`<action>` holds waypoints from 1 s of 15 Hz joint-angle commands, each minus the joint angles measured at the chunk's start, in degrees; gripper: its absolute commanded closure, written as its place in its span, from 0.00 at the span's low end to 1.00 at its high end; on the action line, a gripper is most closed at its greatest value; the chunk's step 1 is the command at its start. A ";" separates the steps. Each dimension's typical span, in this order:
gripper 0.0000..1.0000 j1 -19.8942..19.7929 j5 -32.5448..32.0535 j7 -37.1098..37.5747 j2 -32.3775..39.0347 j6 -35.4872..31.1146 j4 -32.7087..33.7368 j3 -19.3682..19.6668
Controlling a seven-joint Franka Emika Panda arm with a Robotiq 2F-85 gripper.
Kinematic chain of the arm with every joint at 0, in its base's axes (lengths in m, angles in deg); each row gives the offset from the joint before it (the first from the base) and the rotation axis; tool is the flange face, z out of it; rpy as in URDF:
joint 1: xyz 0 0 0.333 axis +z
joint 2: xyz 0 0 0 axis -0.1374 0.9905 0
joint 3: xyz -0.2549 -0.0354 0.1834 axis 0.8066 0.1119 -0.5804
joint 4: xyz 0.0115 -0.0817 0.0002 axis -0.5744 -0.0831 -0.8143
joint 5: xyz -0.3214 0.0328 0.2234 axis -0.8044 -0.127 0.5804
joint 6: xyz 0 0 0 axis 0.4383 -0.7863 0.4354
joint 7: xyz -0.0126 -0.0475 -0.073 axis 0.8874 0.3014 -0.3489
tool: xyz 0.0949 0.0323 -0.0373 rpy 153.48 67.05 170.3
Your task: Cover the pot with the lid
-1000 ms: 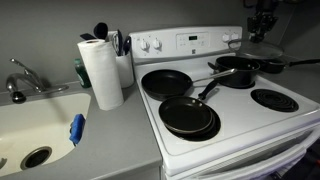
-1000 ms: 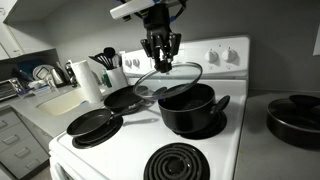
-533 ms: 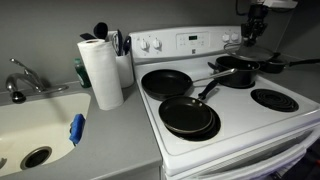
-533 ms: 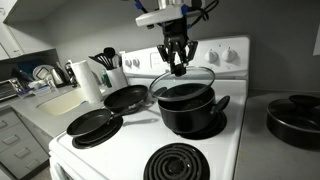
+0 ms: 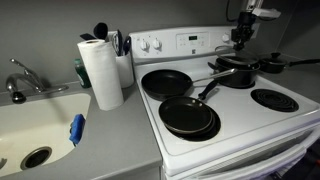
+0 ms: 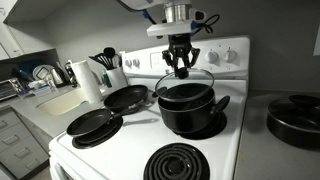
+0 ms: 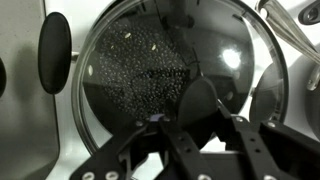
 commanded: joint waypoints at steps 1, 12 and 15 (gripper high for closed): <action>0.86 -1.84 1.94 -1.23 1.67 0.96 3.01 -1.42; 0.86 -2.35 3.85 1.77 1.36 1.19 2.56 -1.26; 0.86 -2.45 4.75 3.48 0.95 0.81 1.70 -1.18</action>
